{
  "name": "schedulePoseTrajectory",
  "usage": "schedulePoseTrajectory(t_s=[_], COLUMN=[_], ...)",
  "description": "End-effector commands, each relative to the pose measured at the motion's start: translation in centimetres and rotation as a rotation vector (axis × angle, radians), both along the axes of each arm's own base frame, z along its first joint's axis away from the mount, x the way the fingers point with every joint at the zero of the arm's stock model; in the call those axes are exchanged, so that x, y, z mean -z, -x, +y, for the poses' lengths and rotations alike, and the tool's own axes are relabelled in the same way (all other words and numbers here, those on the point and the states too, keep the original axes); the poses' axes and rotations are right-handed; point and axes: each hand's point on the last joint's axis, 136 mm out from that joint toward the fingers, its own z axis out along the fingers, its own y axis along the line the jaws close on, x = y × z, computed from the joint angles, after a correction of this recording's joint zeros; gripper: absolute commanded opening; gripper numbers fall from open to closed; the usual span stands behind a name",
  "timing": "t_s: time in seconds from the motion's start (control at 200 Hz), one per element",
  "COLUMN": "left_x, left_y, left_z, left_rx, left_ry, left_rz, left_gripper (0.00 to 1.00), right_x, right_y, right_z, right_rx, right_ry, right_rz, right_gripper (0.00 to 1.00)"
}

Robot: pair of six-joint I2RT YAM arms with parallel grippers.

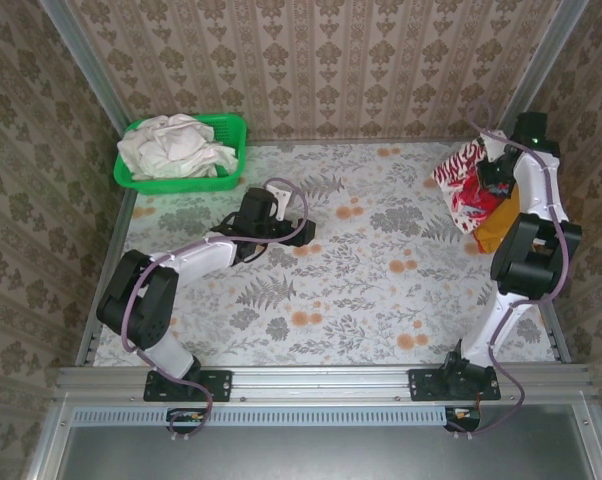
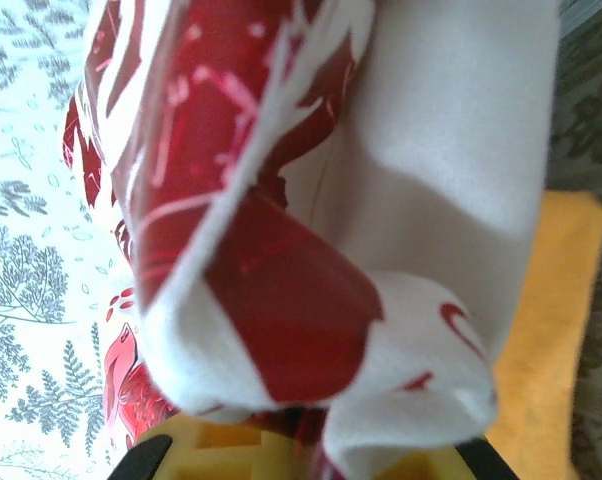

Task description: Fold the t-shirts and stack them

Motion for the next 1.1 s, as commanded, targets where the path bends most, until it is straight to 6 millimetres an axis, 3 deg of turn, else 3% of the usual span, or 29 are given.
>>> schedulePoseTrajectory(t_s=[0.0,0.235,0.405,0.525,0.65,0.855,1.095], left_x=[-0.8,-0.7,-0.4,-0.6,-0.7,-0.6,-0.4], left_y=[-0.6,-0.7,-0.7,-0.8,-1.0,-0.9,-0.6], left_z=[-0.2,-0.2,-0.1,-0.3,-0.2,-0.5,-0.4], left_rx=[-0.004,-0.006,-0.006,0.000,-0.002,-0.001,-0.002], left_ry=[0.036,0.037,0.033,0.038,0.031,0.052,0.055], left_rz=[-0.008,-0.006,0.000,0.004,0.001,0.011,0.013], left_gripper=[1.00,1.00,1.00,1.00,1.00,1.00,1.00], right_x=[-2.1,0.7,2.9,3.8,3.0,2.8,6.8], right_y=[-0.3,0.2,1.0,0.7,0.6,1.0,0.8], right_z=[-0.9,-1.1,0.3,-1.3,-2.4,0.7,4.8], right_rx=[-0.015,-0.048,-0.128,-0.081,-0.037,-0.130,-0.144], right_ry=[0.065,0.067,0.014,0.069,0.104,0.011,-0.105], right_rz=[-0.026,0.096,0.183,0.216,0.202,0.198,0.298], right_gripper=[0.00,0.00,0.00,0.00,0.00,0.00,0.00])
